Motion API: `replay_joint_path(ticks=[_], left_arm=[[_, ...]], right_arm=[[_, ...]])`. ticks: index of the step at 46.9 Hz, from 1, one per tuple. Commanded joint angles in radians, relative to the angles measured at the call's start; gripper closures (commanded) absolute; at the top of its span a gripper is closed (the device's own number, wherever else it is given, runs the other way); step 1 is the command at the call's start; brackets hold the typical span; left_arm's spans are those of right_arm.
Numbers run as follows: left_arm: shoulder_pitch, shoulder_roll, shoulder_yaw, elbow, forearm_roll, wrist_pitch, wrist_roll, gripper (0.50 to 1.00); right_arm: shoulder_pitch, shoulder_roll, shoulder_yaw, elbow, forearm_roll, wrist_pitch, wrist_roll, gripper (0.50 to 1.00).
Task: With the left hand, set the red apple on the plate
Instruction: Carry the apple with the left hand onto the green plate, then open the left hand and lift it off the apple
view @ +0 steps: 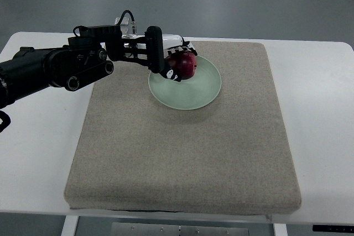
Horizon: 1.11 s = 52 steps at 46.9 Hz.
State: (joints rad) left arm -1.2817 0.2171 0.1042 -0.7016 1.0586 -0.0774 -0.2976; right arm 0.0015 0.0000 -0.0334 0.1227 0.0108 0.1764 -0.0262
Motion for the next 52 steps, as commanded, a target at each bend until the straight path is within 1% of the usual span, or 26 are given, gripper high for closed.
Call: replay_joint_path(ticks=[1,2,5,15,16,21,23,25,28,30,32,33,38,52], left_arm=[[0.01,-0.004,0.0,0.001,0.001,0.001,0.0,0.913],[0.011,-0.007,0.0,0.001,0.001,0.001,0.0,0.909],[0.019,-0.011,0.002,0.001,0.001,0.001,0.0,0.868],[0.033,-0.019,0.002,0.005,0.001,0.001,0.0,0.84],[0.033,-0.021,0.002,0.007,0.001,0.001,0.0,0.83],[0.033,-0.022,0.0,0.01,0.0,0.011,0.0,0.688],[0.033,-0.022,0.0,0.01,0.0,0.019,0.0,0.643],[0.035,-0.022,0.0,0.01,0.0,0.027,0.0,0.619],[0.035,-0.022,0.0,0.01,0.0,0.03,0.0,0.615],[0.035,-0.022,0.0,0.01,0.0,0.031,0.0,0.602],[0.036,-0.024,0.0,0.01,0.0,0.031,0.0,0.562],[0.035,-0.024,0.0,0.01,0.0,0.031,0.0,0.553],[0.036,-0.024,0.0,0.008,0.0,0.033,0.0,0.542],[0.035,-0.022,-0.001,0.019,-0.002,0.033,0.0,0.542]], right_arm=[[0.0,0.0,0.0,0.0,0.0,0.0,0.0,0.568],[0.0,0.0,0.0,0.0,0.0,0.0,0.0,0.568],[0.0,0.0,0.001,0.0,0.0,0.0,0.0,0.568],[0.0,0.0,0.0,0.0,0.0,0.0,0.0,0.568],[0.0,0.0,0.0,0.0,0.0,0.0,0.0,0.568],[0.0,0.0,0.0,0.0,0.0,0.0,0.0,0.568],[0.0,0.0,0.0,0.0,0.0,0.0,0.0,0.57],[0.0,0.0,0.0,0.0,0.0,0.0,0.0,0.568],[0.0,0.0,0.0,0.0,0.0,0.0,0.0,0.568],[0.0,0.0,0.0,0.0,0.0,0.0,0.0,0.568],[0.0,0.0,0.0,0.0,0.0,0.0,0.0,0.568],[0.0,0.0,0.0,0.0,0.0,0.0,0.0,0.568],[0.0,0.0,0.0,0.0,0.0,0.0,0.0,0.57],[0.0,0.0,0.0,0.0,0.0,0.0,0.0,0.568]])
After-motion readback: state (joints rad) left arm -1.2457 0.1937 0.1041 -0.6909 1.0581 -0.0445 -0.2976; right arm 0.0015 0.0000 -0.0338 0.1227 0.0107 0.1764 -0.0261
